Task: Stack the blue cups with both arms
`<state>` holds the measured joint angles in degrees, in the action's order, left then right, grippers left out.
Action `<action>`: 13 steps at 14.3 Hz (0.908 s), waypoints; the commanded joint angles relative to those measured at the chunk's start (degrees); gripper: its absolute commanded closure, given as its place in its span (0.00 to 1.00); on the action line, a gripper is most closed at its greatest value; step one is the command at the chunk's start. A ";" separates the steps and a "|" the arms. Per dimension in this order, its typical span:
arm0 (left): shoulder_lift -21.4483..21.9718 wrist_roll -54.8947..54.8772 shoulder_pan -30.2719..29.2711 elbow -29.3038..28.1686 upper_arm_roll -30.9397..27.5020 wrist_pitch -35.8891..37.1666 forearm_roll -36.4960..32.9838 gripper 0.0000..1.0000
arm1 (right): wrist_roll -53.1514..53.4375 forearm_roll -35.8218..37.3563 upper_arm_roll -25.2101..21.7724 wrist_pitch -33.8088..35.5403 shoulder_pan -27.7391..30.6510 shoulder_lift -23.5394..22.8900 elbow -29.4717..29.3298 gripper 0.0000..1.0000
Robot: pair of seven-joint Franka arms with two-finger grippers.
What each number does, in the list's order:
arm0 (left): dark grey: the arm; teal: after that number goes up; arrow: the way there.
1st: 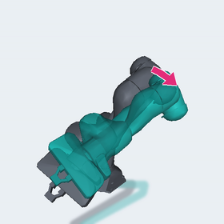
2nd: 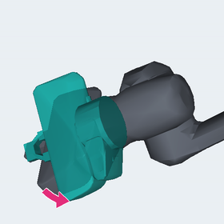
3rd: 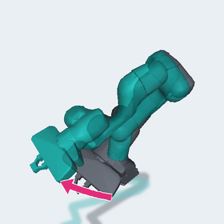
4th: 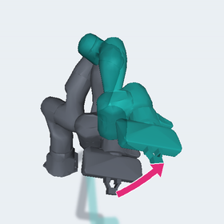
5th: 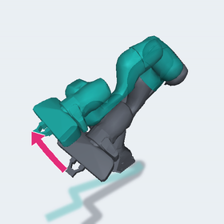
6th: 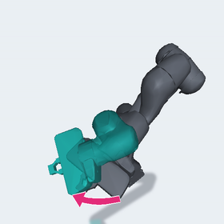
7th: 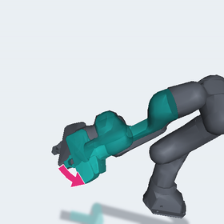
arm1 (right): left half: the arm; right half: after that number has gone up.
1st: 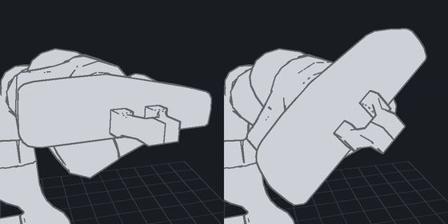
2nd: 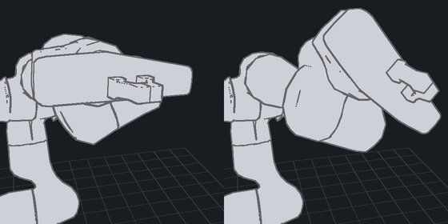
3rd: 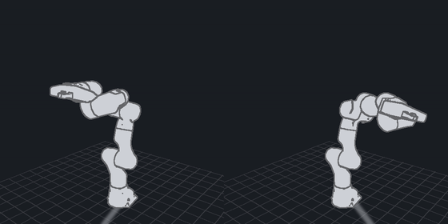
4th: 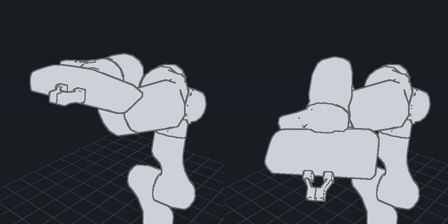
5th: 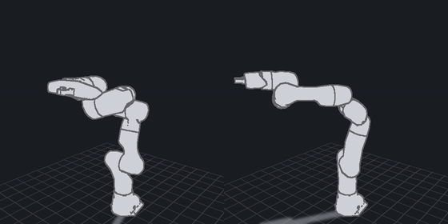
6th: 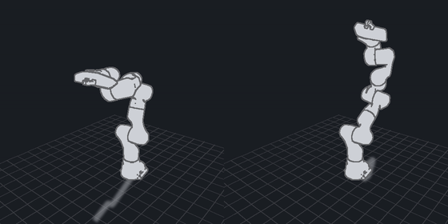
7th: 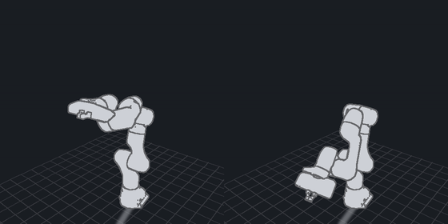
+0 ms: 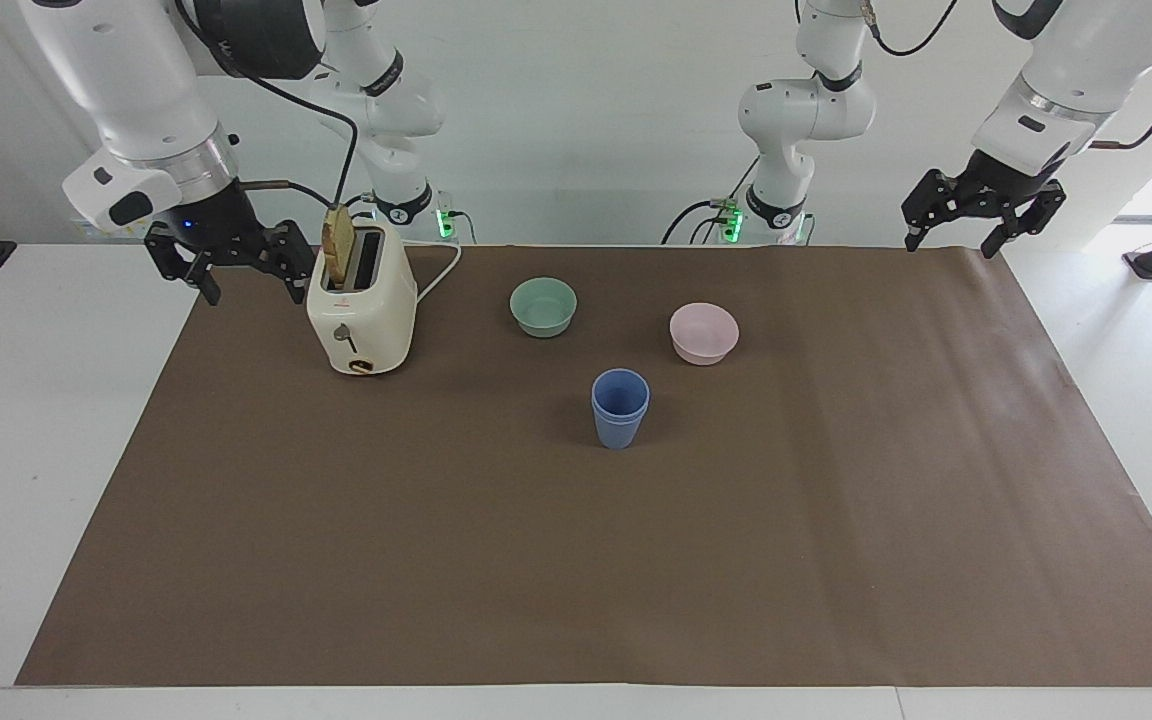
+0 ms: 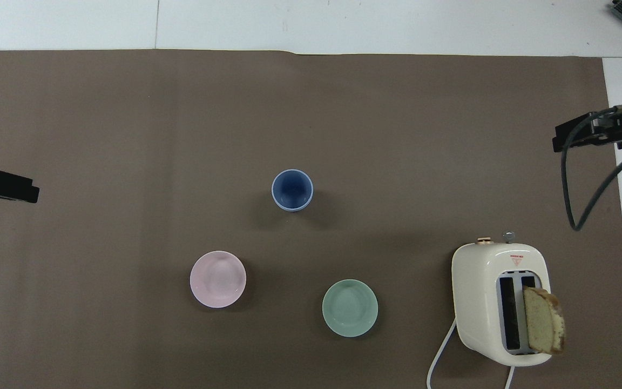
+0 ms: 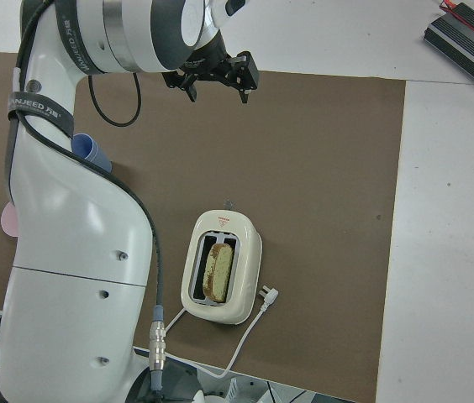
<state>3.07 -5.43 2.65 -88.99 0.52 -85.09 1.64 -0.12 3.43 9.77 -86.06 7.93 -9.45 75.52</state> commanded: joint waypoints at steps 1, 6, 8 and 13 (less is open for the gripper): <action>0.97 -0.19 -0.01 -0.48 0.10 0.02 -0.05 0.00 | -1.46 0.44 0.16 0.19 0.42 1.54 0.24 0.00; 1.23 -0.20 0.16 -1.10 0.10 -0.07 0.03 0.00 | -0.85 -0.70 0.16 0.02 0.33 2.24 0.60 0.00; 1.23 -0.20 0.25 -1.10 0.10 -0.07 0.03 0.00 | -0.67 -0.79 0.16 0.02 0.41 2.24 0.68 0.00; 1.41 -0.28 0.16 -1.18 0.10 -0.07 0.03 0.00 | -0.76 -0.79 0.16 0.02 0.50 2.24 0.68 0.00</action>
<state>3.23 -5.44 2.68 -88.99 0.70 -85.10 1.64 -0.16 3.34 9.79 -86.06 7.86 -7.98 75.46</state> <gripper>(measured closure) 0.000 0.000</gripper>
